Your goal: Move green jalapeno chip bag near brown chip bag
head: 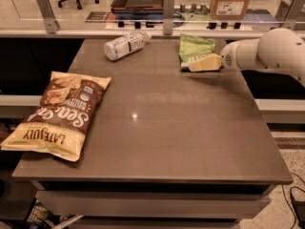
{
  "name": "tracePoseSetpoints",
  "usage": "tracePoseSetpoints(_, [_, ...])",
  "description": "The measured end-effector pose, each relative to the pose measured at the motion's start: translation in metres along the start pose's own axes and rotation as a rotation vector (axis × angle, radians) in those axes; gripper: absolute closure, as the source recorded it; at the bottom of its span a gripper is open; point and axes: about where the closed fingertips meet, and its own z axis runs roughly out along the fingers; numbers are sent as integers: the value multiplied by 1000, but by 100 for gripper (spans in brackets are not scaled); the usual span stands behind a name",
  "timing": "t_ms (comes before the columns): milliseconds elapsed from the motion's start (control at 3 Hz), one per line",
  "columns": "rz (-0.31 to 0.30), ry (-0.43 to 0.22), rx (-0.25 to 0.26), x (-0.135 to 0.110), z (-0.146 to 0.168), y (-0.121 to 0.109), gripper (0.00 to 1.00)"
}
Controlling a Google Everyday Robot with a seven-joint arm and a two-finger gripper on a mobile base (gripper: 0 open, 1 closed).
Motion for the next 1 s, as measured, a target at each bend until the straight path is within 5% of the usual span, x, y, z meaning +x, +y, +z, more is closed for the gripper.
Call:
tracePoseSetpoints(333, [-3,-11,-9,9,17,-14,0])
tracePoseSetpoints(1000, [-3,-9,-16,9,21,-11,41])
